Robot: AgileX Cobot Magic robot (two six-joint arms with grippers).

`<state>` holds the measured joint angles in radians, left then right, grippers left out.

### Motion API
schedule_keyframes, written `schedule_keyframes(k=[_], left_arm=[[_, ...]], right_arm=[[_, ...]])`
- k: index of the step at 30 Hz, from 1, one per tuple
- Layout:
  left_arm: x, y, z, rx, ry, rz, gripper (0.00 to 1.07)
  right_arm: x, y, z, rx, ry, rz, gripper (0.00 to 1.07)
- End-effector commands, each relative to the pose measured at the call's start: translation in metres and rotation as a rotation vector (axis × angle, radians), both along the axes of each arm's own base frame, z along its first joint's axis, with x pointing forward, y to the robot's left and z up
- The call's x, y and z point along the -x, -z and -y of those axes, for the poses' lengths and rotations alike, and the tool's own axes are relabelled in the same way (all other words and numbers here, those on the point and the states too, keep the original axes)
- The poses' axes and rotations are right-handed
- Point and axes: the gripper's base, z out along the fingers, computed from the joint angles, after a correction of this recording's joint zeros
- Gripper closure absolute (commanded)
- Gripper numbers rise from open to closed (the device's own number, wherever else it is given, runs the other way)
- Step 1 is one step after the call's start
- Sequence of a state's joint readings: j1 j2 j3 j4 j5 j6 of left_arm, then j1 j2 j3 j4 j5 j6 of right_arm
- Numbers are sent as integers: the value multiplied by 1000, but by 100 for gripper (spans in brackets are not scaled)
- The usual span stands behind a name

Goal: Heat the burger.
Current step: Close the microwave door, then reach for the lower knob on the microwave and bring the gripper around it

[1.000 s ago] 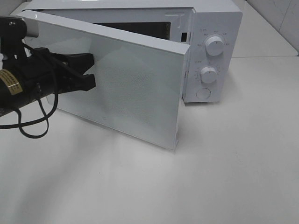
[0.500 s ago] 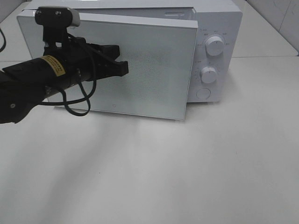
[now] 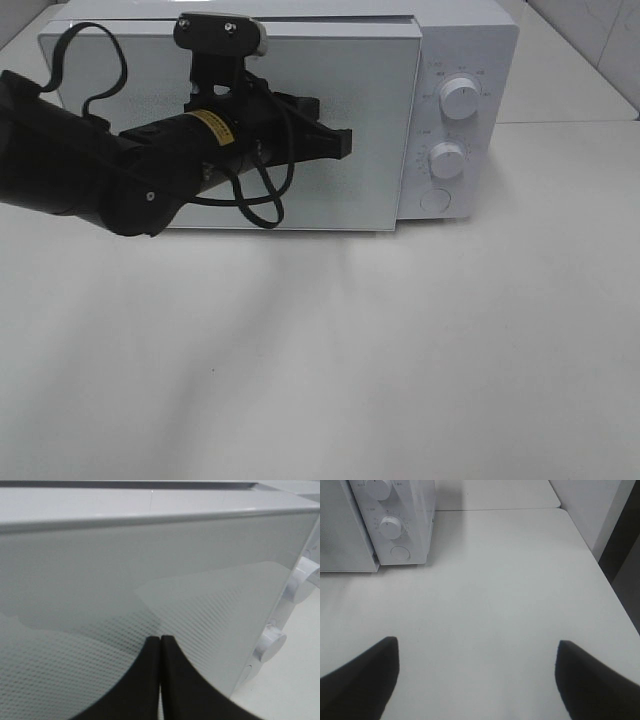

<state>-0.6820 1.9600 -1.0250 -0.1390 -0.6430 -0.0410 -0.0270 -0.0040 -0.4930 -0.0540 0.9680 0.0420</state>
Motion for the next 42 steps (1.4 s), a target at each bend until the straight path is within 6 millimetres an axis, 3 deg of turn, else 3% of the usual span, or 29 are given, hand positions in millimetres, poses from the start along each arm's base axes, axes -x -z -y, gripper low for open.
schedule_keyframes(k=[1, 9, 19, 24, 26, 27, 28, 30, 31, 33, 34, 35, 36, 37, 38, 39, 42], left_arm=[[-12, -6, 2, 51, -70, 11, 107], [-30, -12, 12, 70, -111, 35, 107], [-34, -6, 5, 55, -162, -12, 107], [-19, -12, 18, 24, -85, -22, 107], [0, -13, 27, 10, -38, -48, 107], [0, -13, 27, 10, -38, -48, 107], [14, -14, 32, 3, -9, -70, 107], [21, -13, 33, -4, 3, -90, 107], [34, -12, 36, -33, 39, -142, 102], [40, -10, 37, -53, 58, -169, 96], [51, -8, 40, -97, 101, -223, 73], [51, -8, 40, -97, 101, -223, 73], [59, -6, 41, -144, 138, -289, 55], [59, -6, 41, -144, 138, -289, 55], [61, -7, 40, -157, 148, -311, 18], [67, -6, 38, -198, 171, -379, 6], [75, -12, 33, -247, 206, -448, 7]], right_arm=[[4, 0, 0, 3, 8, 35, 32], [4, 0, 0, 3, 8, 35, 32], [4, 0, 0, 3, 8, 35, 32], [4, 0, 0, 3, 8, 35, 32], [4, 0, 0, 3, 8, 35, 32], [4, 0, 0, 3, 8, 35, 32], [4, 0, 0, 3, 8, 35, 32], [4, 0, 0, 3, 8, 35, 32], [4, 0, 0, 3, 8, 35, 32], [4, 0, 0, 3, 8, 35, 32], [4, 0, 0, 3, 8, 35, 32], [4, 0, 0, 3, 8, 35, 32], [4, 0, 0, 3, 8, 35, 32], [4, 0, 0, 3, 8, 35, 32], [4, 0, 0, 3, 8, 35, 32], [4, 0, 0, 3, 8, 35, 32], [4, 0, 0, 3, 8, 35, 32]])
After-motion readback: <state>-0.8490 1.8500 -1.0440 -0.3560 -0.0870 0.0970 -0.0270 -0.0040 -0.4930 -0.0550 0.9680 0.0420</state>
